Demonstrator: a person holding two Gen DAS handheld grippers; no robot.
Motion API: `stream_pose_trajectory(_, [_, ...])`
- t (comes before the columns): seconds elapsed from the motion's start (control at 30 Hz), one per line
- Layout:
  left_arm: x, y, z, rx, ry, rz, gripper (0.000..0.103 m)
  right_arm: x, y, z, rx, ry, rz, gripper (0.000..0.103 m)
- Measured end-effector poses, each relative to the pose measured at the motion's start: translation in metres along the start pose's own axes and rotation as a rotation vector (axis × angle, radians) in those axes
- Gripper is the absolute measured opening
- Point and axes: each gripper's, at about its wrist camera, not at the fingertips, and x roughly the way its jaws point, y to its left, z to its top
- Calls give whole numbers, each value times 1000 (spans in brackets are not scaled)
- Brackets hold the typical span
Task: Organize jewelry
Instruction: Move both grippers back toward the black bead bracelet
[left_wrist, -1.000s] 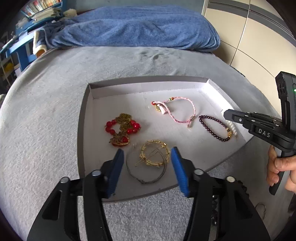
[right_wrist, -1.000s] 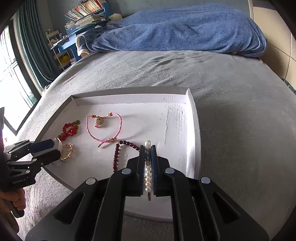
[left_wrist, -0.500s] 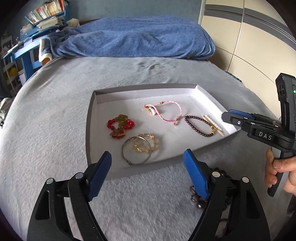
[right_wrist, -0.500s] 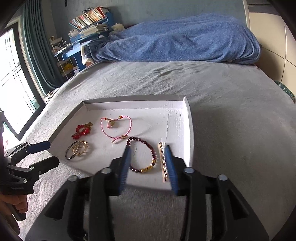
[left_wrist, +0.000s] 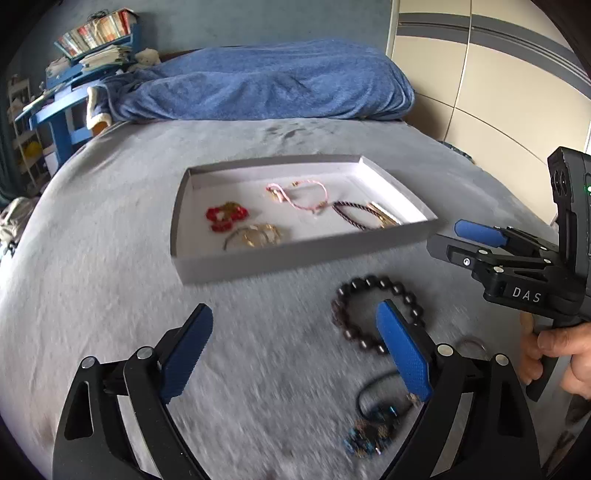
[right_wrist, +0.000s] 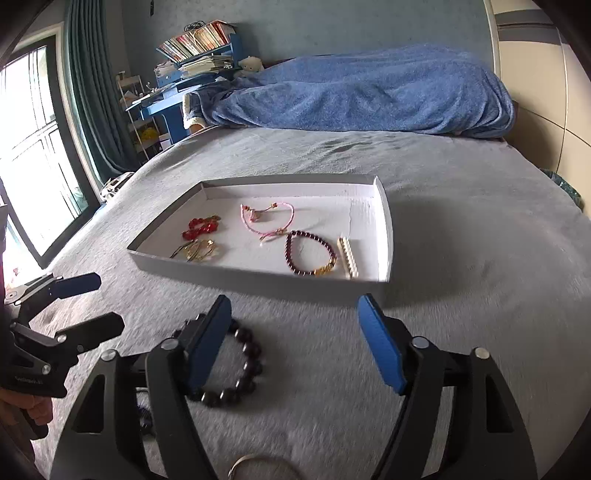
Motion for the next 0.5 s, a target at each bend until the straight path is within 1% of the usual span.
stream_pose_trajectory(0.3, [-16,-15,-45,-34,22,-26,91,-23,10,-26,3,-16,-55,80])
stream_pose_trajectory(0.5, [-23,-23,-61,-31,30,-22,91,-30,12,-41,18,-9,-71,82])
